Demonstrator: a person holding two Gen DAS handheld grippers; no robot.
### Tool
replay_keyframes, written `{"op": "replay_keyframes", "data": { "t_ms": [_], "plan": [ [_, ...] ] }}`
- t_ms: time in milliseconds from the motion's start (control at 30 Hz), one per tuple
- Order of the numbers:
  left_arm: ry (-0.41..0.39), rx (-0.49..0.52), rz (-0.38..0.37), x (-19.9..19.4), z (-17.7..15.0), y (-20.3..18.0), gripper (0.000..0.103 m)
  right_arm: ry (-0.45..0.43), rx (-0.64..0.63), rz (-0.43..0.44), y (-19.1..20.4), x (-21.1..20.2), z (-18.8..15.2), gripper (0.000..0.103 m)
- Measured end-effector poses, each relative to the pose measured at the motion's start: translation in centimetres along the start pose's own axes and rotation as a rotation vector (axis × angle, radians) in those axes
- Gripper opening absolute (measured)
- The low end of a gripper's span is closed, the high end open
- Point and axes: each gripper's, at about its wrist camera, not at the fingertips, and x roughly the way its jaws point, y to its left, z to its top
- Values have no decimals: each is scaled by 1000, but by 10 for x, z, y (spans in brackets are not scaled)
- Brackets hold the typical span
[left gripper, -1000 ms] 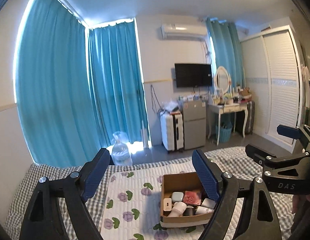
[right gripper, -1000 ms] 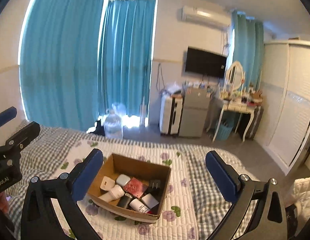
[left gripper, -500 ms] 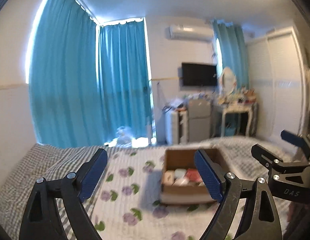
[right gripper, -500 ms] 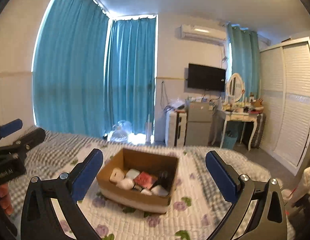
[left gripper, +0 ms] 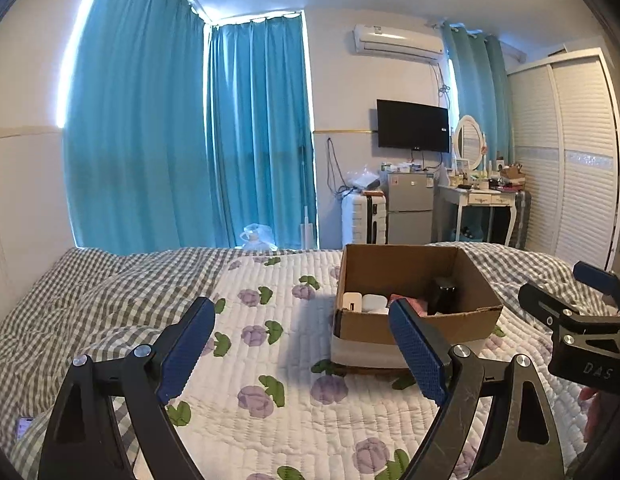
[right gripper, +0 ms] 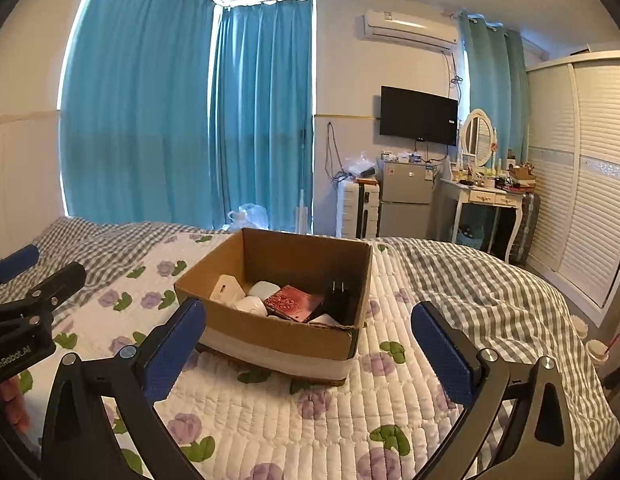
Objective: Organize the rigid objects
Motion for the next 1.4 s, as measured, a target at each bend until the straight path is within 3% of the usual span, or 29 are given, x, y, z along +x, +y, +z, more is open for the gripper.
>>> {"op": "replay_keyframes", "data": {
  "t_ms": [333, 1400],
  "plan": [
    [15, -8, -31, 4, -4, -1, 91, 12, -6, -13, 2, 2, 0, 103],
    [37, -14, -22, 5, -6, 0, 91, 33, -16, -31, 1, 5, -3, 103]
  ]
}}
